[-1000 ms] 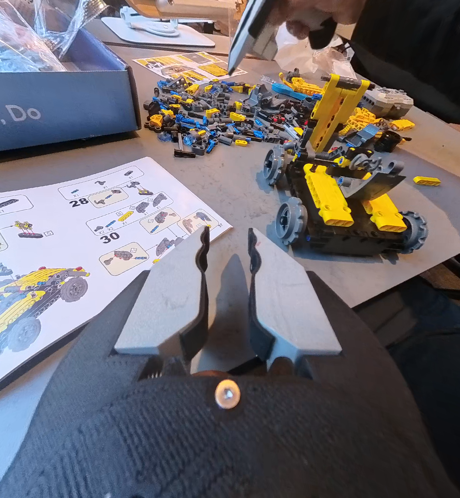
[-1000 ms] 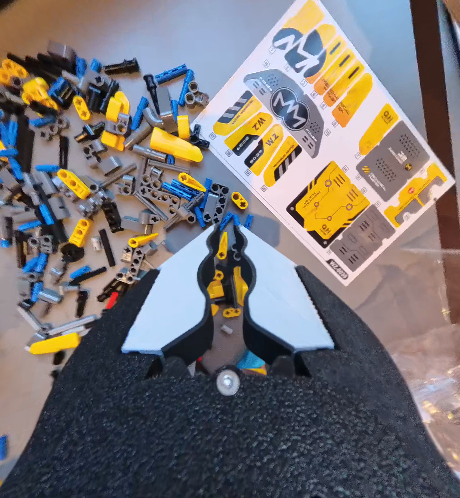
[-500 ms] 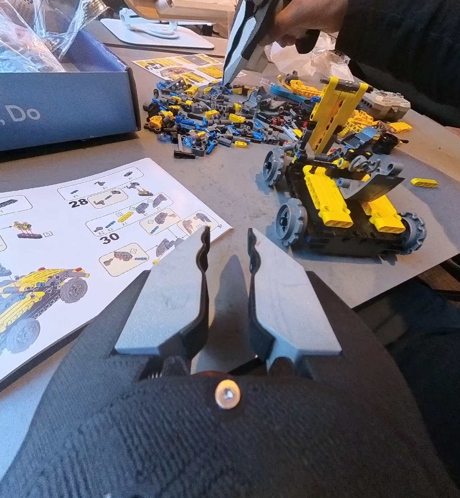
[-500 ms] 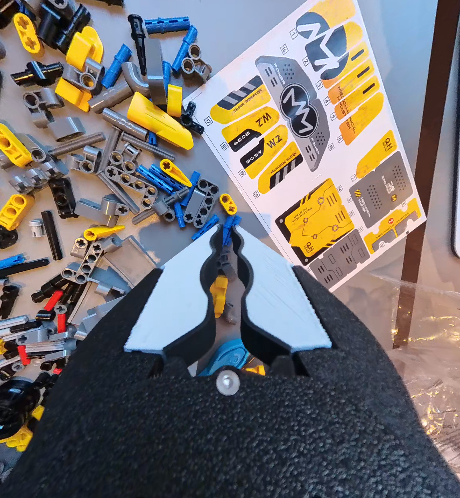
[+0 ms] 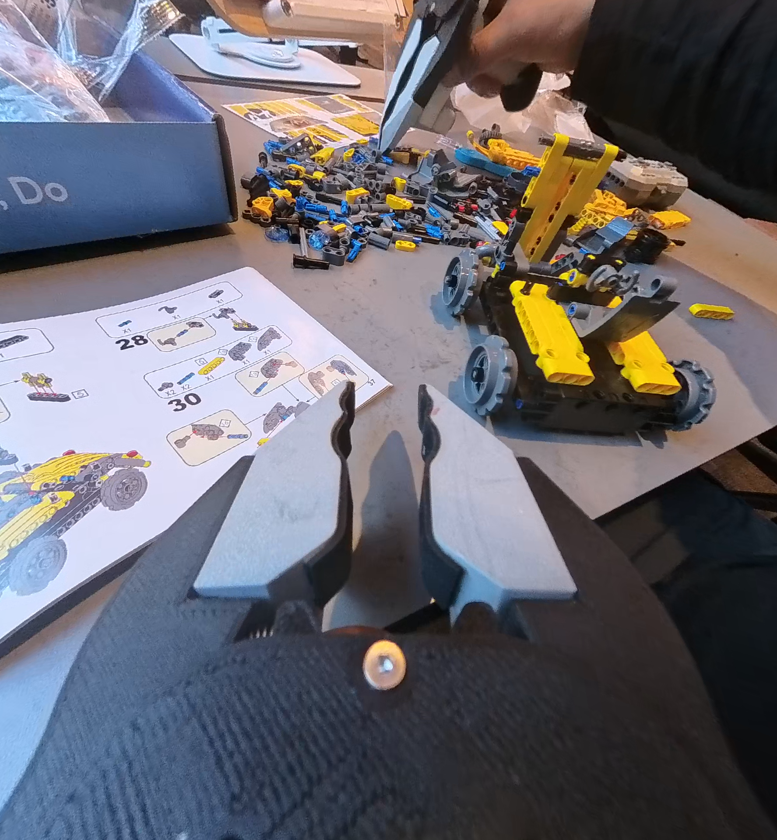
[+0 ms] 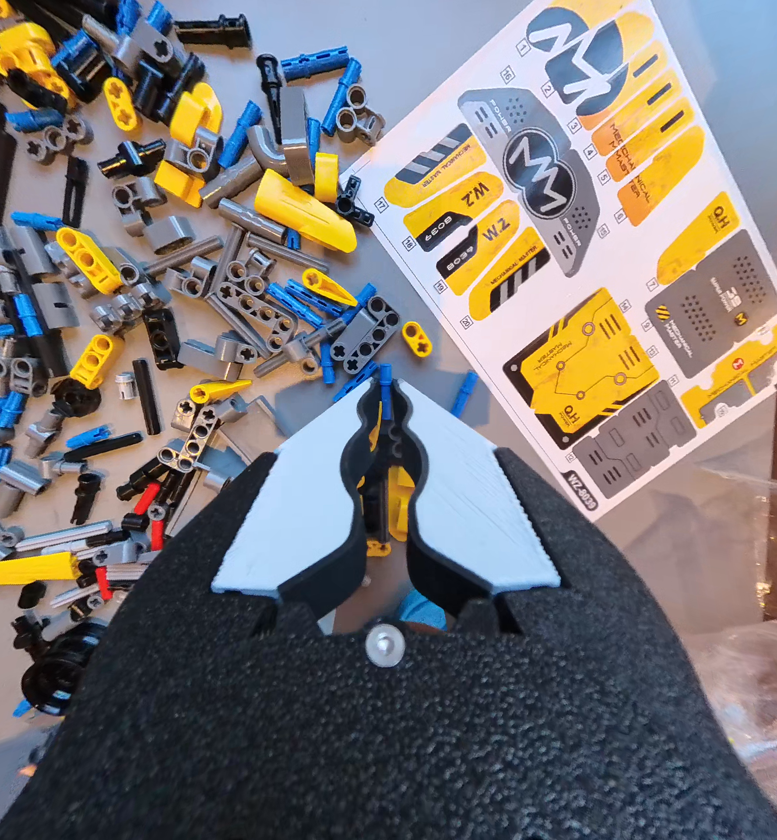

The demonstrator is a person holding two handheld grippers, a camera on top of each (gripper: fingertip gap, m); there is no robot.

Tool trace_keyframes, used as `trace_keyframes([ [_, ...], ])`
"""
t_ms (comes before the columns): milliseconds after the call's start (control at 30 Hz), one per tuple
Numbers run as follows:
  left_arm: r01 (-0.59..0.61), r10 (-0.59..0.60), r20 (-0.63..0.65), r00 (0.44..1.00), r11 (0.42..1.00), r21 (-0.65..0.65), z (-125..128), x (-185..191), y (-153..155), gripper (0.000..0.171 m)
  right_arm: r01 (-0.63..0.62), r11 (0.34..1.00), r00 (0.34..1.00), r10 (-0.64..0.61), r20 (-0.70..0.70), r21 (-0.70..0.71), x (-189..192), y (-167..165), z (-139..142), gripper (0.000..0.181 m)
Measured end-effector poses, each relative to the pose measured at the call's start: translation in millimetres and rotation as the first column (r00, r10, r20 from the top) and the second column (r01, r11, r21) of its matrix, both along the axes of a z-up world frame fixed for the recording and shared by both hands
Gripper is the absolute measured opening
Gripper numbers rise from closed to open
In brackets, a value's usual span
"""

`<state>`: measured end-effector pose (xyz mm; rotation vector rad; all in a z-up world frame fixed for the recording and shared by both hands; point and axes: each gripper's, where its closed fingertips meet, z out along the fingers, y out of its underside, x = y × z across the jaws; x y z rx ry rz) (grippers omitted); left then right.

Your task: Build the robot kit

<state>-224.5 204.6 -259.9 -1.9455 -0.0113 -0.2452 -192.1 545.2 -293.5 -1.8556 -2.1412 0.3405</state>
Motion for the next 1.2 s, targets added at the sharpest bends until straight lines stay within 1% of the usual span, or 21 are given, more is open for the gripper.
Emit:
trace_keyframes([
  [100,0.001,-0.001,0.002,1.000,1.000,0.001,0.0,0.0,0.2,0.024,0.028,0.999,0.999,-0.029,-0.013,-0.031,0.0,0.5,0.5,0.004],
  [167,0.001,-0.001,0.002,1.000,1.000,0.001,0.1,0.1,0.1,0.024,0.050,0.998,0.997,-0.052,-0.056,-0.048,-1.0,-0.6,5.8,0.003],
  [267,0.002,-0.002,0.002,1.000,1.000,0.002,0.2,0.2,0.1,0.024,0.100,0.989,0.981,-0.116,-0.156,-0.106,1.3,-4.7,30.7,0.004],
  [367,0.002,-0.002,0.000,1.000,1.000,0.001,0.1,0.6,0.1,0.025,0.144,0.977,0.955,-0.180,-0.238,-0.160,19.4,-16.6,63.9,0.004],
  [433,0.003,-0.003,0.000,1.000,1.000,0.002,0.2,1.1,0.0,0.026,0.158,0.970,0.943,-0.204,-0.263,-0.185,41.6,-34.2,81.6,0.004],
  [500,0.009,-0.009,0.005,1.000,1.000,0.002,0.4,2.6,-0.3,0.026,0.151,0.967,0.940,-0.204,-0.272,-0.204,70.2,-61.5,94.7,0.004],
  [567,0.014,-0.014,0.007,1.000,1.000,0.003,0.4,4.2,-0.6,0.026,0.126,0.969,0.945,-0.182,-0.272,-0.213,101.1,-94.8,101.7,0.004],
  [633,0.016,-0.016,0.003,1.000,1.000,0.003,0.5,5.7,-0.8,0.027,0.100,0.968,0.957,-0.157,-0.243,-0.232,131.9,-130.9,96.0,0.004],
  [700,0.018,-0.018,-0.001,1.000,1.000,0.001,0.1,6.9,-0.8,0.027,0.110,0.971,0.975,-0.147,-0.167,-0.213,164.1,-156.1,75.9,0.004],
  [800,0.017,-0.017,-0.008,1.000,1.000,-0.003,-0.3,8.3,0.0,0.027,0.157,0.972,0.980,-0.175,-0.090,-0.172,199.3,-174.0,43.4,0.004],
  [933,0.019,-0.019,-0.022,1.000,1.000,-0.006,-1.0,10.5,1.5,0.027,0.185,0.968,0.980,-0.194,-0.037,-0.170,220.3,-185.4,11.1,0.007],
  [1033,0.018,-0.019,-0.036,0.999,1.000,-0.006,-1.3,11.2,1.4,0.027,0.182,0.964,0.981,-0.191,-0.032,-0.196,224.1,-190.5,3.2,0.008],
  [1067,0.020,-0.020,-0.036,0.999,1.000,-0.006,-1.3,11.5,1.1,0.027,0.185,0.962,0.980,-0.195,-0.031,-0.202,224.8,-190.0,2.8,0.011],
  [1133,0.020,-0.020,-0.033,0.999,1.000,-0.003,-1.0,11.8,1.0,0.028,0.190,0.961,0.979,-0.202,-0.042,-0.202,224.8,-185.8,6.9,0.014],
  [1200,0.024,-0.024,-0.033,0.999,1.000,-0.001,-0.9,12.3,1.2,0.028,0.188,0.962,0.976,-0.206,-0.074,-0.198,220.6,-177.3,18.8,0.014],
])
